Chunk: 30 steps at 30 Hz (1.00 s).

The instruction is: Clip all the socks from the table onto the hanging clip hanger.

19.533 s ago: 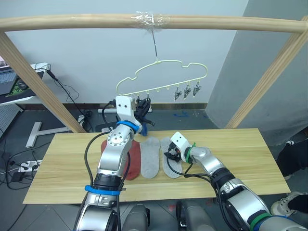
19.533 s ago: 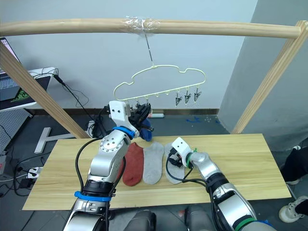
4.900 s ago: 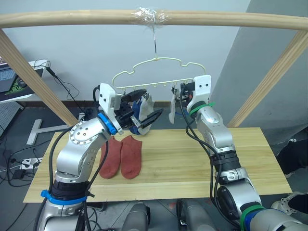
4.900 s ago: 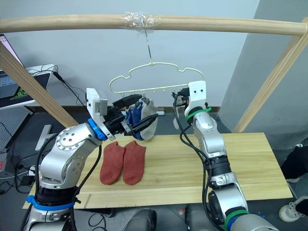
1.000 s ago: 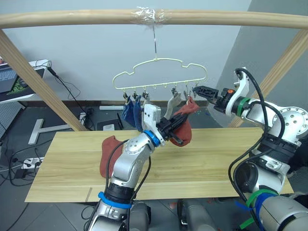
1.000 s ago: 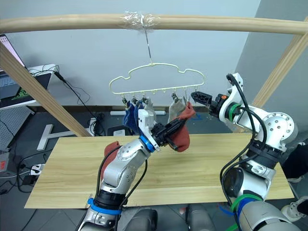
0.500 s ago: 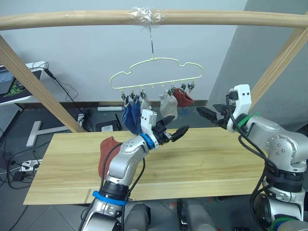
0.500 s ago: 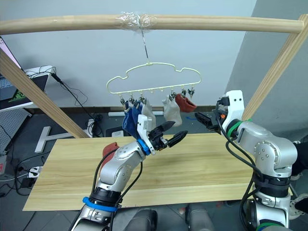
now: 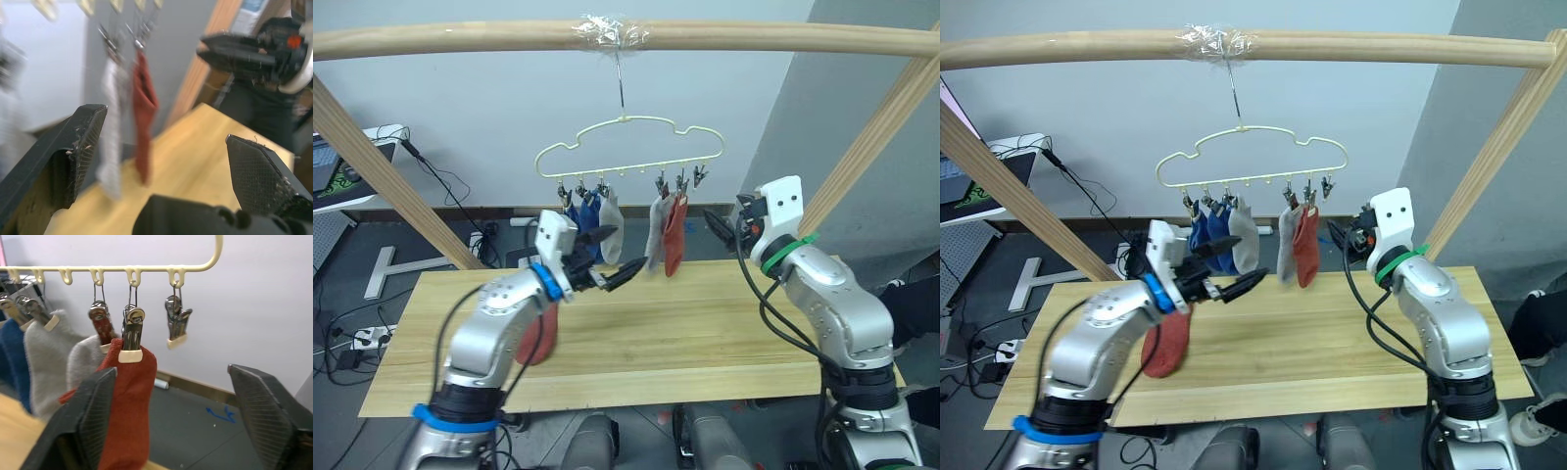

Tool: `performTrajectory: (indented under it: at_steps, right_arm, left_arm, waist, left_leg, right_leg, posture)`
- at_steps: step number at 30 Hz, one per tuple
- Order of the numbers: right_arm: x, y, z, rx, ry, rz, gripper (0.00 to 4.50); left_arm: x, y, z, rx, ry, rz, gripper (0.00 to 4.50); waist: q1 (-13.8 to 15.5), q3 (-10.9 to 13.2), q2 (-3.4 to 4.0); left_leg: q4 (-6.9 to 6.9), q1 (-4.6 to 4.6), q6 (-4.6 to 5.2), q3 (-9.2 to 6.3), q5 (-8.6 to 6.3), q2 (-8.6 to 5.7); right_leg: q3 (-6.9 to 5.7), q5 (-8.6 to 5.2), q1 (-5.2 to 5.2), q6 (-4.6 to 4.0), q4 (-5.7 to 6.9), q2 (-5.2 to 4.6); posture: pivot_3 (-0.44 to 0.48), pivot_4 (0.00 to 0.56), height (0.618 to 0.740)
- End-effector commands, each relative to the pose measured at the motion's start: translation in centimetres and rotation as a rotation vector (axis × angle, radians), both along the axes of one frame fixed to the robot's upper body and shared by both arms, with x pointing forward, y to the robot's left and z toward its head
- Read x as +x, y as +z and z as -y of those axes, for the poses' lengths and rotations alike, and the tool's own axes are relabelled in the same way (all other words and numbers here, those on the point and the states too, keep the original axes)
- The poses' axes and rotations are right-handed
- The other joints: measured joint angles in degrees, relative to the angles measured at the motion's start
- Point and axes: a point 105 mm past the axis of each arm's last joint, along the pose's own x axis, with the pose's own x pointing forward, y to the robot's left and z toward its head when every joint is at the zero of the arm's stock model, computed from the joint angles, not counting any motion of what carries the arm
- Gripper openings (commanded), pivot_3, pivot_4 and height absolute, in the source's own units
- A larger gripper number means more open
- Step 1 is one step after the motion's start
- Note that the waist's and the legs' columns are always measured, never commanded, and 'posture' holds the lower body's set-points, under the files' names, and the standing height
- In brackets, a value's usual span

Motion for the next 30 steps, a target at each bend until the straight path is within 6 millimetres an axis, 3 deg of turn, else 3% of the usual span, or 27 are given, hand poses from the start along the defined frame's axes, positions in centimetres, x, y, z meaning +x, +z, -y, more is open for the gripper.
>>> performTrajectory:
  at_steps: [1,5,9,11,14,30]
  right_arm:
    - [0.2,1.7,0.0,0.014,-0.039,0.102,3.91]
    - [0.8,1.5,-0.3,0.014,-0.053,0.108,2.96]
    - [1.6,1.5,-0.7,0.016,-0.077,0.127,2.96]
    - [1.9,1.6,-0.9,0.024,-0.079,0.136,2.66]
    - [2.3,1.6,-1.2,0.021,-0.083,0.141,1.78]
    - [4.6,1.4,-1.7,0.033,-0.158,0.136,1.78]
  left_arm:
    - [-0.9,2.2,0.6,-0.028,-0.034,0.066,4.50]
    - [-1.0,2.4,0.5,-0.028,-0.027,0.066,4.50]
    - [-0.6,2.4,0.4,-0.034,0.003,0.073,4.50]
    - [-0.7,2.5,0.5,-0.036,0.000,0.074,4.50]
    - [-0.8,2.6,0.6,-0.034,-0.008,0.076,4.50]
    - [-1.0,3.5,0.8,-0.034,-0.032,0.102,4.50]
  waist:
    - [0.29,0.00,0.00]
    - [0.53,0.00,0.00]
    - [0.53,0.00,0.00]
    - [0.53,0.00,0.00]
    - [0.53,0.00,0.00]
    - [0.53,0.01,0.01]
  left_leg:
    - [-0.01,0.00,0.00,0.00,0.00,-0.01]
    - [-0.01,-0.03,0.00,-0.03,0.00,-0.04]
    - [-0.01,-0.01,0.00,-0.05,0.00,0.00]
    - [-0.02,0.00,0.00,-0.06,0.00,0.02]
    - [-0.02,0.00,0.00,-0.07,0.00,0.03]
    - [-0.02,0.00,0.00,-0.05,0.00,0.01]
  right_leg:
    - [0.01,0.00,0.00,0.00,-0.01,-0.01]
    - [0.04,0.00,0.01,-0.01,-0.04,-0.04]
    - [0.05,0.01,0.01,-0.01,-0.02,-0.04]
    - [0.06,0.01,0.00,-0.02,0.00,-0.04]
    - [0.07,0.01,0.00,-0.03,0.01,-0.04]
    - [0.07,0.16,0.00,-0.28,0.04,-0.05]
  posture:
    - [0.016,0.187,0.740]
    - [0.035,0.192,0.740]
    - [0.041,0.193,0.740]
    - [0.041,0.193,0.740]
    - [0.044,0.194,0.740]
    - [0.056,0.196,0.740]
